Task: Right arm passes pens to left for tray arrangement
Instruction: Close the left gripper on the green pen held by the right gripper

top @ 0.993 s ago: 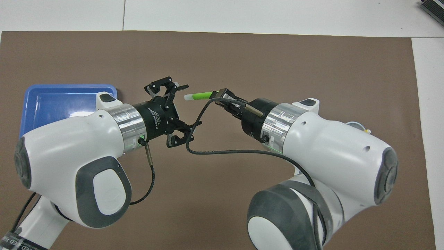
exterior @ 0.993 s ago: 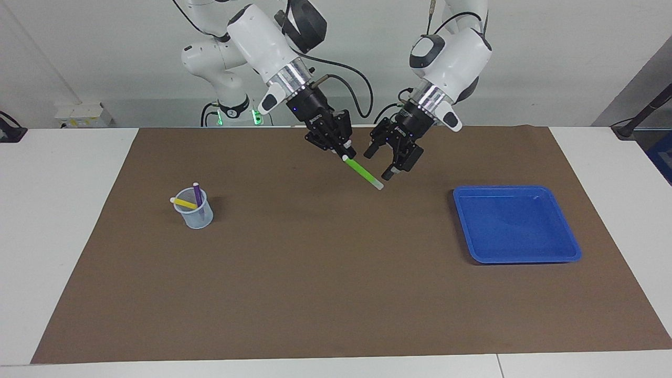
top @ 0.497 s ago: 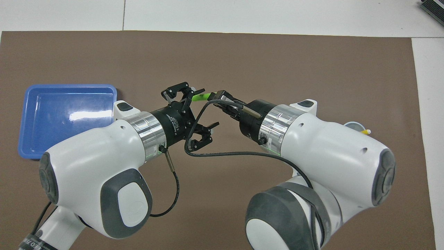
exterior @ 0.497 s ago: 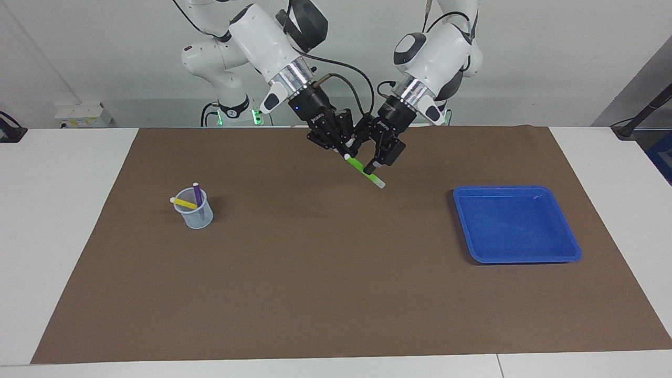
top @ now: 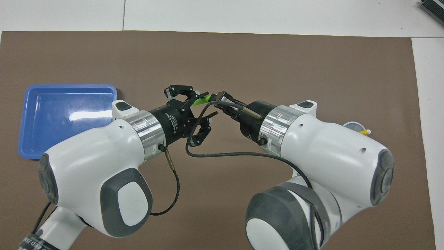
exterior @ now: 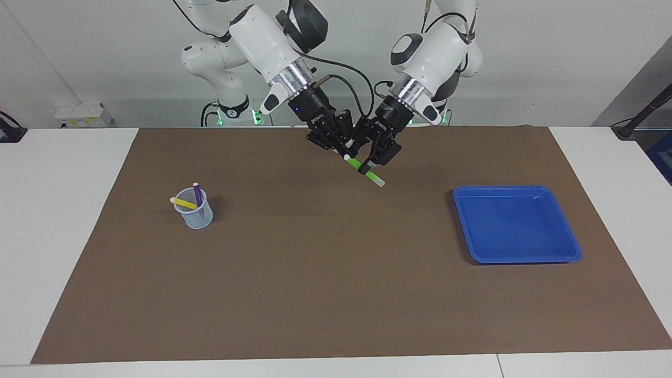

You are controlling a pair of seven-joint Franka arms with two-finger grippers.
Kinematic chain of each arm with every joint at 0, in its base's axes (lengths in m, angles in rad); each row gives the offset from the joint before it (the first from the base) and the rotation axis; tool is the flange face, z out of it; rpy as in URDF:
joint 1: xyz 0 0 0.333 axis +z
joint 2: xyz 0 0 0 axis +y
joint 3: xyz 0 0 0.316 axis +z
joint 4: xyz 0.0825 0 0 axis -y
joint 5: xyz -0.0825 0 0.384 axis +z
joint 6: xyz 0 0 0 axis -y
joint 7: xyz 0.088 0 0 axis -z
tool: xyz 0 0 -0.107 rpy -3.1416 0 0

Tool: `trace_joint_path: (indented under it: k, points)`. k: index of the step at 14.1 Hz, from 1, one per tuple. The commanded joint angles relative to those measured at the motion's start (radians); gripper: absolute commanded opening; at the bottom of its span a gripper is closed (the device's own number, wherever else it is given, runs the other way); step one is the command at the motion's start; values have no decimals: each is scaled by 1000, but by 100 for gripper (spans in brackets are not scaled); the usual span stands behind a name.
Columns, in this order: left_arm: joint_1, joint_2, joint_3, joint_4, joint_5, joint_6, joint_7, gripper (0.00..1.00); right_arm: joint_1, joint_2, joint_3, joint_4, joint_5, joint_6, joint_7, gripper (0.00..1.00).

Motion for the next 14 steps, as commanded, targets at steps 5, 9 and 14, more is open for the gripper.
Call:
trace_joint_path:
  k: [5, 9, 14]
  points:
    - [-18, 3, 3, 1, -9, -2, 21, 0, 3, -21, 1, -13, 24, 3, -3, 0]
    - [-7, 3, 2, 14, -9, -14, 24, 0, 1, -20, 1, -8, 24, -3, 0, 0]
    - [10, 1, 3, 14, -9, -34, 61, 0, -10, -16, -2, 7, 24, -35, -3, 100]
